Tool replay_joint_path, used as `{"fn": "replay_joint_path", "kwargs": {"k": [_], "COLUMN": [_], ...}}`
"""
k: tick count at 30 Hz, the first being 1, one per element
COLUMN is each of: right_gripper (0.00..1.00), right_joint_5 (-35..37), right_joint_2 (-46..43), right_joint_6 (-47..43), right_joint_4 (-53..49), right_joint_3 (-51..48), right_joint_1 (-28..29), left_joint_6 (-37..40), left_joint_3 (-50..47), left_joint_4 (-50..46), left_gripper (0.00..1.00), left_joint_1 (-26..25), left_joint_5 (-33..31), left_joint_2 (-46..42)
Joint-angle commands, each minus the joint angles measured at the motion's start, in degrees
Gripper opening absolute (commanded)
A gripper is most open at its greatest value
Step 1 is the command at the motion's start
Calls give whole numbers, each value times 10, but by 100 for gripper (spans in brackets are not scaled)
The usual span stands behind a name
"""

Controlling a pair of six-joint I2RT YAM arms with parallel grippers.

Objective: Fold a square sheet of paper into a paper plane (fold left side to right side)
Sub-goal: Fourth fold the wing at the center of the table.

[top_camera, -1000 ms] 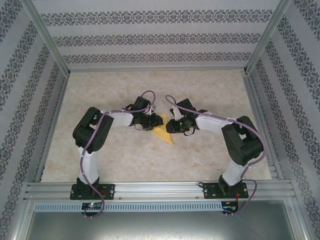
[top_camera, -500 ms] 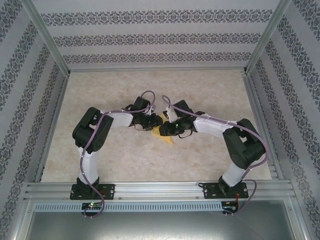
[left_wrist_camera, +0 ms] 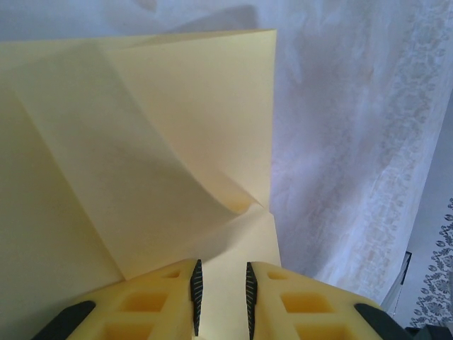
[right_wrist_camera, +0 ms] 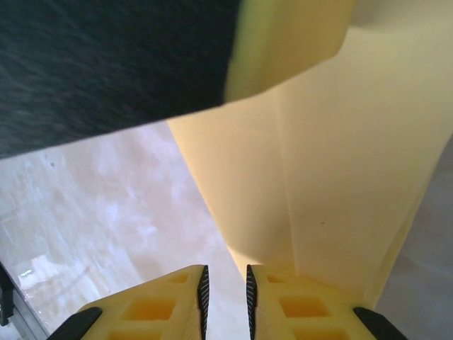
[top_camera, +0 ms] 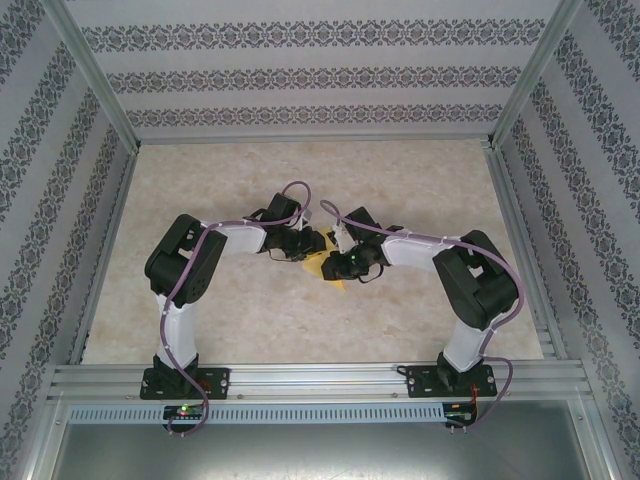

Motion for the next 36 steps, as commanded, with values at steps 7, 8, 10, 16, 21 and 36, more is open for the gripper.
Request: {"fn": "replay_joint_path", "kwargs": {"k": [7,8,10,16,21,36], "right_gripper": [23,23,23,23,23,22], "right_joint_5": [34,34,33,27,27,56], "right_joint_2": [11,11,11,14,14,14], "right_joint_6": [-26,-26,-26,-26,-26,-32], "right_joint_4": [-41,-41,-41,-42,-45,-75], "right_joint_3": [-4,-5,-6,-11,-15,-24], "right_joint_1": [-3,-3,-3,-3,-2,-1], "left_joint_6": [20,21,21,21,22,24], "left_joint_3": [-18,-18,-18,-17,-17,-16], "left_joint_4": [-59,-59,-59,-60,-62,-63], "left_gripper": [27,27,27,27,27,27], "left_joint_1": [-2,-2,-2,-2,-2,-3], "left_joint_5": [-44,-45,-45,-46,-46,-49], "left_joint_2": [7,8,7,7,6,9]}}
